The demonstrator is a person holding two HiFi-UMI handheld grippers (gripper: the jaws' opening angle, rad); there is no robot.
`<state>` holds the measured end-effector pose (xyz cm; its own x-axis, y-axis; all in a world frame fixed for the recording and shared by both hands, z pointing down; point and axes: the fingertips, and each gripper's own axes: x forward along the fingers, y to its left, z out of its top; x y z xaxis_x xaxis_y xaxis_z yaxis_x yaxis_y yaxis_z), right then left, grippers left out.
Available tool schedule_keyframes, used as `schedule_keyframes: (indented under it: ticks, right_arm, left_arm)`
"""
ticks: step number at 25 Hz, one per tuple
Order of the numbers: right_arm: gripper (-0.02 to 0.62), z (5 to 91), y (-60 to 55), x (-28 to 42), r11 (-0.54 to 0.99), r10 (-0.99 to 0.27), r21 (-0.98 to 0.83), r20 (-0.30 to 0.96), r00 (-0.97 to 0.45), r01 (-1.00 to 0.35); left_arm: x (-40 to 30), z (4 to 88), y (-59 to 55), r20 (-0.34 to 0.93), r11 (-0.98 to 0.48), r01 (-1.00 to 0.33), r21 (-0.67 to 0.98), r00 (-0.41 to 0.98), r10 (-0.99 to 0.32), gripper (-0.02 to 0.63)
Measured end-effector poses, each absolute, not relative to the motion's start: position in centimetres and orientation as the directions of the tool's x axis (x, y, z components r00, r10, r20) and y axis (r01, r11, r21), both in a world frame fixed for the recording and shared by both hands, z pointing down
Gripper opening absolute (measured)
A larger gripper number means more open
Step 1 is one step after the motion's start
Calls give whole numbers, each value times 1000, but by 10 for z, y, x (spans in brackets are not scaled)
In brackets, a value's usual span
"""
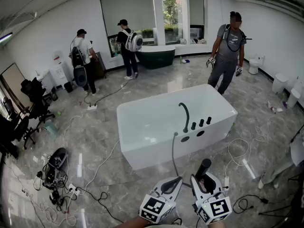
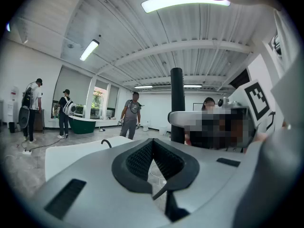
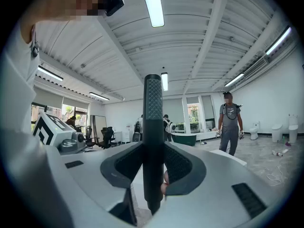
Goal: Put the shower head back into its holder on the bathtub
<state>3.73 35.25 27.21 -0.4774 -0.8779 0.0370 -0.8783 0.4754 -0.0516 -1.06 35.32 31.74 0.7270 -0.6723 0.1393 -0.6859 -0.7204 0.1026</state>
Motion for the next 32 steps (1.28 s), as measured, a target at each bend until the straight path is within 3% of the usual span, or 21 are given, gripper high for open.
schedule_keyframes:
  ticks: [32]
  right_arm:
    - [143,266,365,61,502,-863,-71,19,-505,-862]
  left_arm:
    - [14,327,375,165,-704,-703,99,710,-685,5]
